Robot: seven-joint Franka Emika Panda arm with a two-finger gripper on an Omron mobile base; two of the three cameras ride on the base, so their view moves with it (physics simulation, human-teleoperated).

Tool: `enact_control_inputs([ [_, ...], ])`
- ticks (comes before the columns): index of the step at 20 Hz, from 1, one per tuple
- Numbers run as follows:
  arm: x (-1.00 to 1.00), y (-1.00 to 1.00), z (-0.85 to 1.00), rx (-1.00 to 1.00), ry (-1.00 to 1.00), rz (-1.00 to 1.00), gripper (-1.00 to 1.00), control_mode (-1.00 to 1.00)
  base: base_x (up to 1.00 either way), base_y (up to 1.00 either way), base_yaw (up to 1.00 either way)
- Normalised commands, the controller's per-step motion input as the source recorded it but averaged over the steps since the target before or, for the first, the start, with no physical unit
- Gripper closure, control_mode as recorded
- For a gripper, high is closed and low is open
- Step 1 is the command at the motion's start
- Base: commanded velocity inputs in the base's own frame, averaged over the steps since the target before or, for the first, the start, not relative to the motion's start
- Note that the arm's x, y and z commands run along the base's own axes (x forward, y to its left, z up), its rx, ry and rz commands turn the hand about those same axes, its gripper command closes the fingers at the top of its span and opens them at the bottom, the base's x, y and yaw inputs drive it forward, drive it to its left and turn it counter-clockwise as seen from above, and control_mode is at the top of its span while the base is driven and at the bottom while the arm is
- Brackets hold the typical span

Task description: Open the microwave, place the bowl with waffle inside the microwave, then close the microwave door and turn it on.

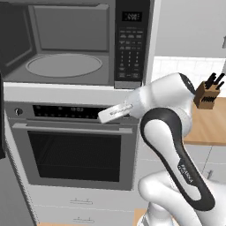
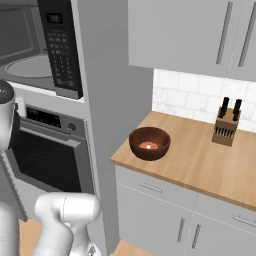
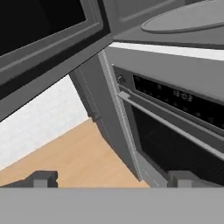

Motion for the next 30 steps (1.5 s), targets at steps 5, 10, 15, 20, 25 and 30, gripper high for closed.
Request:
enact_control_inputs([
  [5,0.00,-1.00,-0.19,-0.29,-0.08,-0.31,-1.00,-1.00,0.00,0.00,0.00],
  [10,0.00,-1.00,-0.50,-0.19,-0.13,-0.29,-1.00,-1.00,0.00,0.00,0.00],
  [15,0.18,-1.00,-0.26,0.06,-0.03,-0.26,-1.00,-1.00,0.00,0.00,0.00],
  [20,0.07,-1.00,-0.10,0.23,0.03,-0.37,-1.00,-1.00,0.00,0.00,0.00],
  [25,0.05,-1.00,-0.11,0.41,0.18,-0.37,-1.00,-1.00,0.00,0.00,0.00],
  [30,0.42,-1.00,-0.24,0.43,0.27,-0.33,-1.00,-1.00,0.00,0.00,0.00],
])
